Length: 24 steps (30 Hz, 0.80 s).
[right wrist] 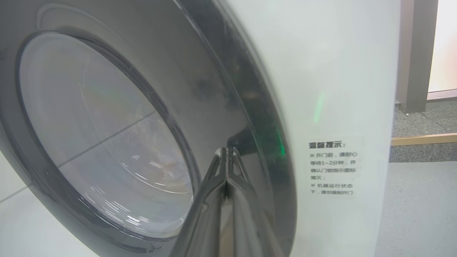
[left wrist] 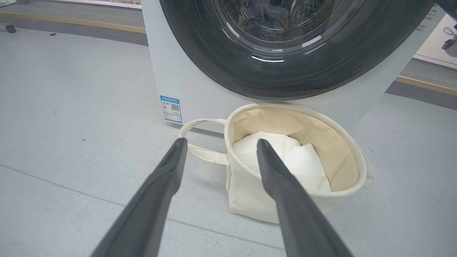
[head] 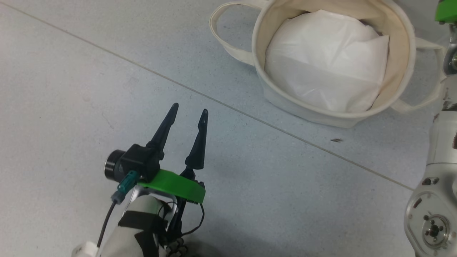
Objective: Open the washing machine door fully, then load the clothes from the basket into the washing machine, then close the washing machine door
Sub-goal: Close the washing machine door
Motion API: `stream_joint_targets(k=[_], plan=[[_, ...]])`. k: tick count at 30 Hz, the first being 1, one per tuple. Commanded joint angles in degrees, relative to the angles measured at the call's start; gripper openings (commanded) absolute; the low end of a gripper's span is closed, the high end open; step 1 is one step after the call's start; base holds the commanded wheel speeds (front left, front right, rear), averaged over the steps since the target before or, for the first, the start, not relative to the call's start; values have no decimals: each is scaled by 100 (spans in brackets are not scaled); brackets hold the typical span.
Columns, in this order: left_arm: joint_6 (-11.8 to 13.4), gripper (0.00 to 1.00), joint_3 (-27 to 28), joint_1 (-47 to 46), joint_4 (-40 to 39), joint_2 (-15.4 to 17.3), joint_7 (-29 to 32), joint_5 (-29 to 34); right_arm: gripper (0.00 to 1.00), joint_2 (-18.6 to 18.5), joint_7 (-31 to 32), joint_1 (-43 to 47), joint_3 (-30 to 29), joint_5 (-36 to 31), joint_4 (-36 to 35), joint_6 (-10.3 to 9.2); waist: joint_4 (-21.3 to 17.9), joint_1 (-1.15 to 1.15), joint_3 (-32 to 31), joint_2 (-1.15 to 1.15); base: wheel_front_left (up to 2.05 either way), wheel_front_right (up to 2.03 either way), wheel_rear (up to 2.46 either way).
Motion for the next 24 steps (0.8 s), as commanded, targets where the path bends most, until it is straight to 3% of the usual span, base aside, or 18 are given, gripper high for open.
stream_joint_targets(k=[1, 13, 24], plan=[[35, 100, 146, -40, -137, 105, -68, -66, 0, 31, 24, -441, -7, -8, -220, -28, -1, 0, 15, 0, 0, 0, 0], [59, 100, 140, -104, -126, 105, -68, -98, 0, 31, 24, -609, -9, 165, -89, -28, -45, 0, 63, 0, 0, 0, 0], [-110, 100, 491, 75, 128, 105, -68, 182, 0, 31, 24, 774, 1327, 1178, -321, -28, -597, 0, -742, 0, 0, 0, 0]])
